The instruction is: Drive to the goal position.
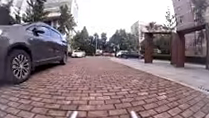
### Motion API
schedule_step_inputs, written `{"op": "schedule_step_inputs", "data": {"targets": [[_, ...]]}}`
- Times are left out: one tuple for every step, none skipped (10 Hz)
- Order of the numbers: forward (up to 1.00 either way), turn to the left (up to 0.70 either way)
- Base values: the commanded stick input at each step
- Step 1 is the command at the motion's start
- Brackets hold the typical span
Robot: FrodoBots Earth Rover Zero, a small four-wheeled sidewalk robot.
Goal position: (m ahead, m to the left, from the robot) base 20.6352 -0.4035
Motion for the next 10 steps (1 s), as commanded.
{"op": "schedule_step_inputs", "data": {"targets": [[0.45,0.27],[0.45,0.27],[0.45,0.27],[0.45,0.27],[0.45,0.27],[0.45,0.27],[0.45,0.27],[0.45,0.27],[0.45,0.24],[0.45,0.0]]}}
